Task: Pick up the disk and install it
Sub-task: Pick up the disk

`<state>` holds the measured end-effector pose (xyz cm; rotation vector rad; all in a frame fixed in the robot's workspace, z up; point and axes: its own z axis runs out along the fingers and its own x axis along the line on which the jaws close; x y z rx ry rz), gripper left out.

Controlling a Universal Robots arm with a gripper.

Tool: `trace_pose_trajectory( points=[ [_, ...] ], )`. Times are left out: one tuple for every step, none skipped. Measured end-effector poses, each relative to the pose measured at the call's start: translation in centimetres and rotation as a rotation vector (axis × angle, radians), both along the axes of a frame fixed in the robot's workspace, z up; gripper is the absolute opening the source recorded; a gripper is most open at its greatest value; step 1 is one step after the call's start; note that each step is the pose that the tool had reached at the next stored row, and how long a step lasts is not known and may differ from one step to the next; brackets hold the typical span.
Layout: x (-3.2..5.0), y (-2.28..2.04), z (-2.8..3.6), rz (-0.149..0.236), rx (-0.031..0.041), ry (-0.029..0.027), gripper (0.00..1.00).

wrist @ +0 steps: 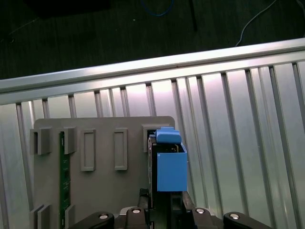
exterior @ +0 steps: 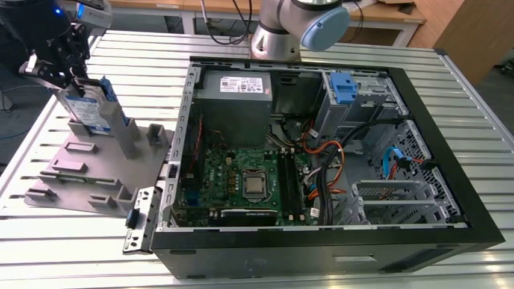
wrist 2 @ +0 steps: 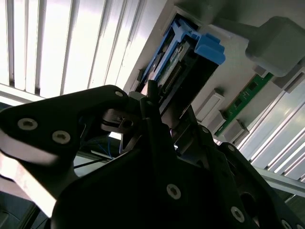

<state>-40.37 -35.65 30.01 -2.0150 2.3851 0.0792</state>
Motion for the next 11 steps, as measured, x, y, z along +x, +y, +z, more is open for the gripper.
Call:
trace_pose_trajectory(
  points=[
    [0.0,0.0,0.0,0.0,0.0,-0.0001,0.35],
    [0.0,0.0,0.0,0.0,0.0,-0.0001,0.35],
    [0.0,0.0,0.01,0.0,0.0,-0.0001,0.35],
    [0.0,0.0,0.01,0.0,0.0,0.0,0.35],
    [0.0,0.0,0.01,0.0,0.0,0.0,0.35],
    [0.0,0.0,0.02,0.0,0.0,-0.0001,0.35],
    [0.0,0.0,0.02,0.001,0.0,-0.0001,0.35],
    [0.0,0.0,0.02,0.003,0.0,-0.0001,0.35],
    [0.0,0.0,0.02,0.009,-0.0001,0.0001,0.35],
    [0.0,0.0,0.02,0.02,0.0,0.0001,0.35],
    [0.0,0.0,0.02,0.036,0.0,0.0,0.35]
  ],
)
